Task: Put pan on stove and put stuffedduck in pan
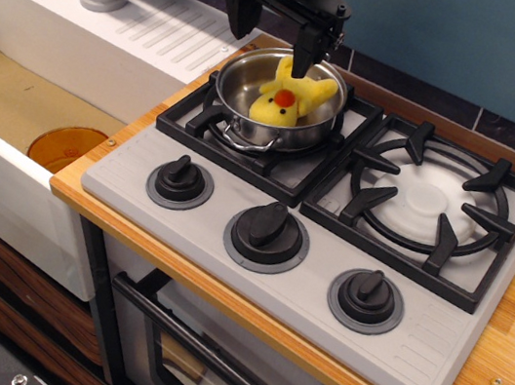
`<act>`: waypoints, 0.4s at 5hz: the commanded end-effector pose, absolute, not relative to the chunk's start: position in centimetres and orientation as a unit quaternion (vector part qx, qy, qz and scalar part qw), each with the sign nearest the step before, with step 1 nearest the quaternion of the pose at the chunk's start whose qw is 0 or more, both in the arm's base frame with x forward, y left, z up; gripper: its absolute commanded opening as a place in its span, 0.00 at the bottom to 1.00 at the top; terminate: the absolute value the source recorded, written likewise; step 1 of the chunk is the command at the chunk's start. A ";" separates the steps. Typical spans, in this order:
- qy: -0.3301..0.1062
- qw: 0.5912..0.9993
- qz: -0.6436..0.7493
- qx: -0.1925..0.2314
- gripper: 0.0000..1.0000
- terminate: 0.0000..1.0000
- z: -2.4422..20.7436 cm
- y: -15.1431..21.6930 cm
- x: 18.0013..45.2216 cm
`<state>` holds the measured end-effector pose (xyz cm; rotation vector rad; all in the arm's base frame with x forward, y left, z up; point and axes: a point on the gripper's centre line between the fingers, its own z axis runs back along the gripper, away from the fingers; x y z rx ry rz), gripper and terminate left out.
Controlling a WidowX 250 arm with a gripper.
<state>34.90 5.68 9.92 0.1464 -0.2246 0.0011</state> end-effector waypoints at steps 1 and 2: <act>-0.141 0.986 0.005 0.090 1.00 0.00 12.3 4.7 36.0; -0.135 0.987 0.009 0.092 1.00 0.00 13.1 4.1 35.8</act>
